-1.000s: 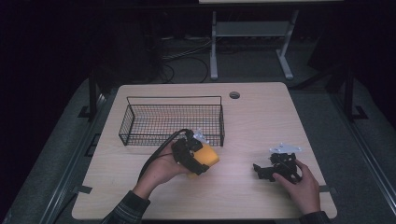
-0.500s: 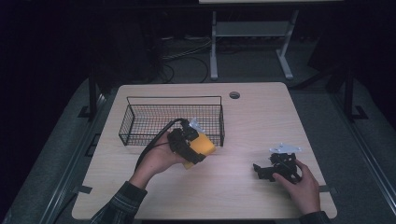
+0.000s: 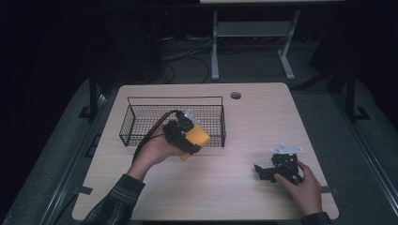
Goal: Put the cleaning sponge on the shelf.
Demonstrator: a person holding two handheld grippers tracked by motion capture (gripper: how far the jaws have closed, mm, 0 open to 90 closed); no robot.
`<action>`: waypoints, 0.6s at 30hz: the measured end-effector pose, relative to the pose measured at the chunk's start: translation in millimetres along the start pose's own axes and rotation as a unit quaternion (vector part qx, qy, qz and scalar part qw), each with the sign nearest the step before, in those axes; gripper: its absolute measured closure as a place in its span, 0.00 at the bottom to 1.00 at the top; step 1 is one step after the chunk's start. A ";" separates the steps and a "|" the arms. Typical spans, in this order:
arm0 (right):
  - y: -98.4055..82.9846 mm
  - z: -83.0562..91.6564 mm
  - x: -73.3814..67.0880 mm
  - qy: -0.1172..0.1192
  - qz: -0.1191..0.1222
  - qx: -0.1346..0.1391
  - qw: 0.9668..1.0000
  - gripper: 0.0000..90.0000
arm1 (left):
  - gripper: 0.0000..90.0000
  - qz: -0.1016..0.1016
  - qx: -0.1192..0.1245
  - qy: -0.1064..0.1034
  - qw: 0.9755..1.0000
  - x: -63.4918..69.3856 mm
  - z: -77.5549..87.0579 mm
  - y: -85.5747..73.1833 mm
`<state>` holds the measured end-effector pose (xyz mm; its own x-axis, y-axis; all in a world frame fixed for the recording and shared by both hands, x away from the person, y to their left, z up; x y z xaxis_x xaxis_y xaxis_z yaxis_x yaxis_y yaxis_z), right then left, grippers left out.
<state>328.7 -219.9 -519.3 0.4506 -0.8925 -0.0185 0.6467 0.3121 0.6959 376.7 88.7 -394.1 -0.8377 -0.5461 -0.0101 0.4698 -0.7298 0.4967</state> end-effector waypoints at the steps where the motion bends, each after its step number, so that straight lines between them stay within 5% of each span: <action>1: 0.0 0.0 0.0 0.000 0.000 0.000 1.000 0.00 | 0.25 0.003 0.002 0.001 1.000 -1.7 0.0 -0.2; 18: 0.0 0.0 0.1 0.000 0.001 0.000 1.000 0.00 | 0.25 0.028 0.002 0.021 0.999 -34.7 6.7 -3.5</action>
<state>328.7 -220.0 -519.3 0.4510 -0.8923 -0.0174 0.6463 0.3131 0.6959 402.3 113.0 -389.6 -0.7971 -0.6036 -0.0183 0.5154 -0.6958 0.5002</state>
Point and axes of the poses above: each handheld gripper's, and its own axes: z roughly backward along the jaws, y roughly out of its top, x roughly to its right, the point moved 5 cm from there along -z, roughly forward along the jaws, and after that the axes turned 1 degree about z, right-handed, at the moved point
